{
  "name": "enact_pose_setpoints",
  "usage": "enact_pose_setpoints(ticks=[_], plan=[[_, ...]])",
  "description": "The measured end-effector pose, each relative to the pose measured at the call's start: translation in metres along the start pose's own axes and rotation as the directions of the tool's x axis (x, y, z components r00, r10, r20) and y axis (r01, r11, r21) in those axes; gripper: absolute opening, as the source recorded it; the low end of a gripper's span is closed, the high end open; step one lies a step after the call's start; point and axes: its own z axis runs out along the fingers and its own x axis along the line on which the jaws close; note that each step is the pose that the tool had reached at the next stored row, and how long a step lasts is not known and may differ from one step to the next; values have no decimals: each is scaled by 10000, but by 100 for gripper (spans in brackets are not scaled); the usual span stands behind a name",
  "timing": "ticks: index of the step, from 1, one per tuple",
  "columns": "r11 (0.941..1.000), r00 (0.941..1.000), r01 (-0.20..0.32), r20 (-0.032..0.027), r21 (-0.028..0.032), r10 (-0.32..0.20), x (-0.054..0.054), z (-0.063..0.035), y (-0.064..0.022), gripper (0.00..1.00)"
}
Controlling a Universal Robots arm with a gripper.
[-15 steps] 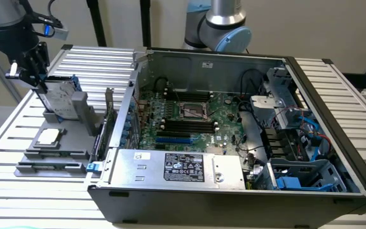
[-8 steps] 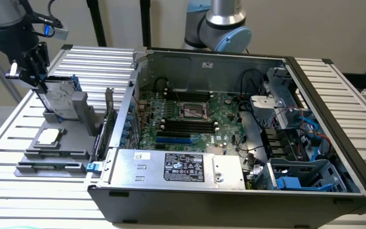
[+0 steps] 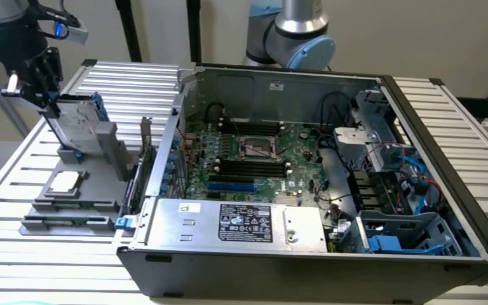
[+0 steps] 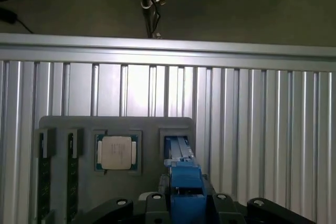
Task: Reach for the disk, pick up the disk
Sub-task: 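Pick up the disk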
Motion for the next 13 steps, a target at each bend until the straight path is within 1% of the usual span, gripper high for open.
enact_pose_setpoints(ticks=[2, 13], plan=[[10000, 10000, 0, -1, -2, 0, -5, -77, 1, 32], [10000, 10000, 1, -1, 0, -1, -32, -578, -26, 32]])
